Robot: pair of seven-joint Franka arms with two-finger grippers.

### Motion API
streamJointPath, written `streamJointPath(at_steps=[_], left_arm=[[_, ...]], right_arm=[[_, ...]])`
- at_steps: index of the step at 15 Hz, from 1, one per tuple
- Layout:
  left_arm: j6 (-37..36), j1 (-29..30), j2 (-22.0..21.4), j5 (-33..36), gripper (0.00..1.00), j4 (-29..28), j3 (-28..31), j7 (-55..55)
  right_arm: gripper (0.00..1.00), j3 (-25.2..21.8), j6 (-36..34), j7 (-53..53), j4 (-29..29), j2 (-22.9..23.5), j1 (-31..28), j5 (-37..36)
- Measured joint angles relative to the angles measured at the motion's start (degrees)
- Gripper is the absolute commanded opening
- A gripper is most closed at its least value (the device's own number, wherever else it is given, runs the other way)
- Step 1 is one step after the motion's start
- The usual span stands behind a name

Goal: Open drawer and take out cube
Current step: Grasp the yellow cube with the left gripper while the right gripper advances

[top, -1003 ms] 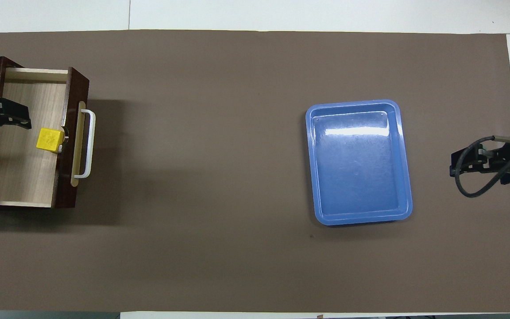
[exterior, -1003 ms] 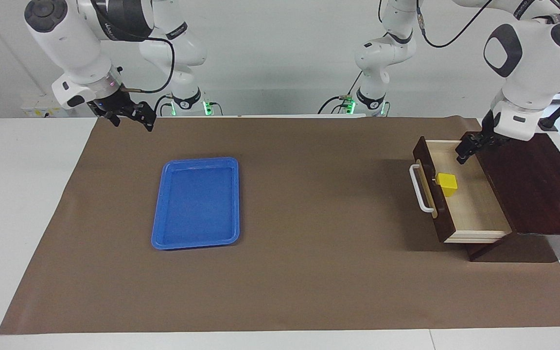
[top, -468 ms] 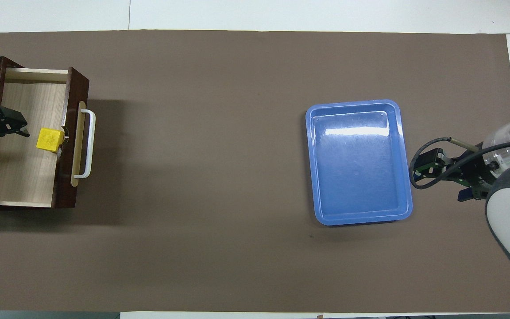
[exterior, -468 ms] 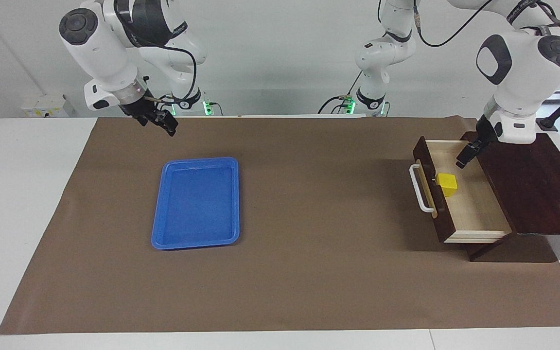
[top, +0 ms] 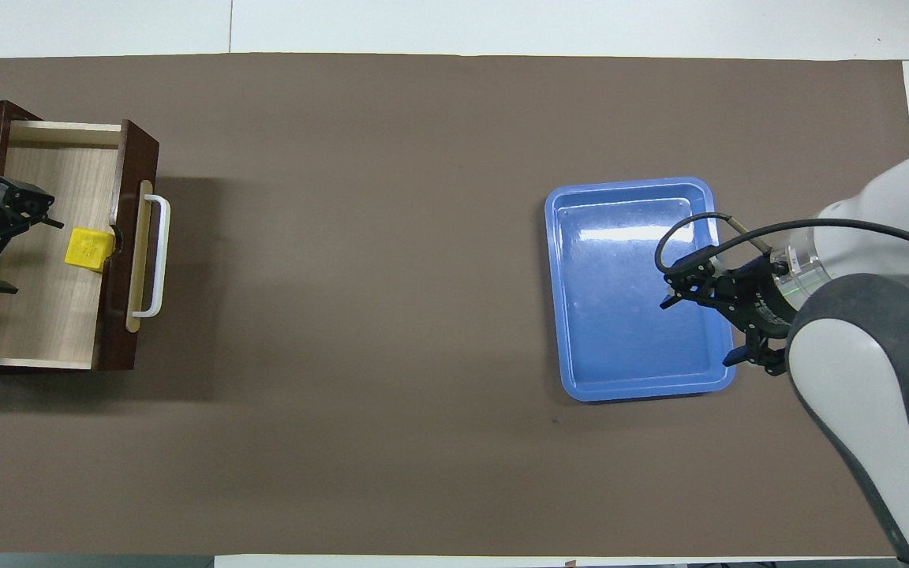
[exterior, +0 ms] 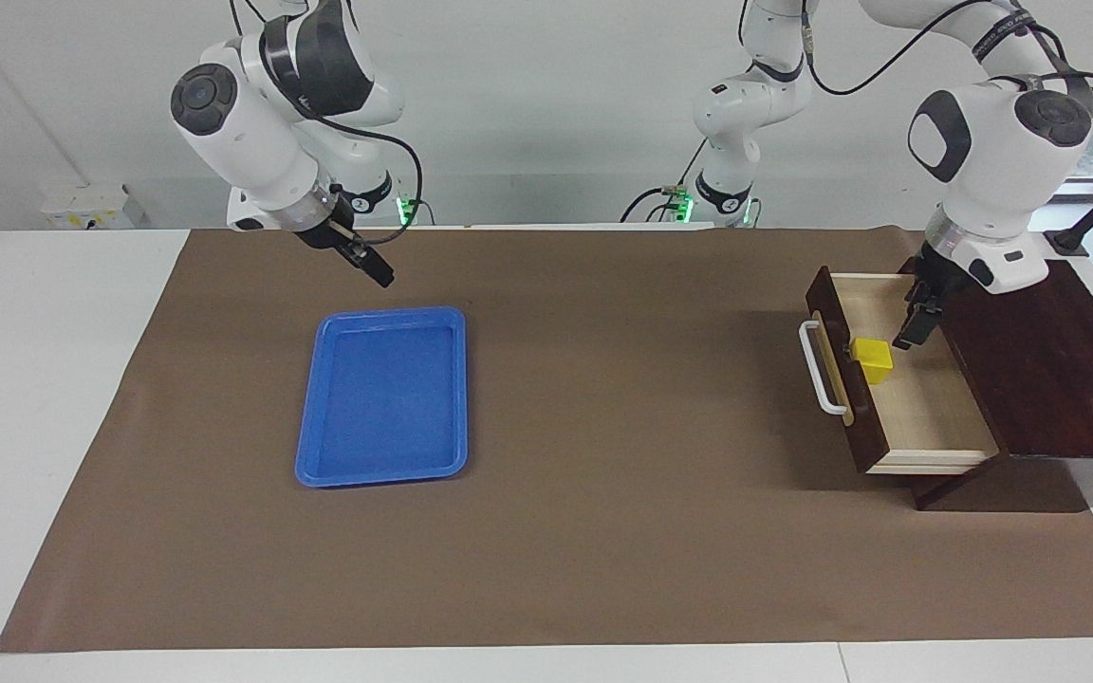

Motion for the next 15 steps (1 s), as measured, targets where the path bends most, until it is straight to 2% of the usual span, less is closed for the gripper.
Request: streamJointPath(at_steps=[5,9,12,15], left_arm=[[2.21,0.0,3.01,-0.05,1.0,0.38,-0.04,-14.39],[3.03,-0.03,5.13,-0.08,1.0,1.09,-0.08,-17.68],[3.05,-0.62,5.92,-0.1,1.0,1.19,-0.23,-18.72],[3.05,-1.51,6.34,-0.1,1.0,1.11,-0.28,-19.47]], right_arm=[[1.0,0.02,2.01,8.29,-0.04,2.2,1.34,4.39],[1.0,0.03,2.79,10.66,-0.26,2.25,2.2,6.02],[1.0,0.03,5.78,12.17,-0.77,2.7,2.69,7.47],[1.0,0.05,10.51,16.47,-1.02,4.51,5.55,7.87]])
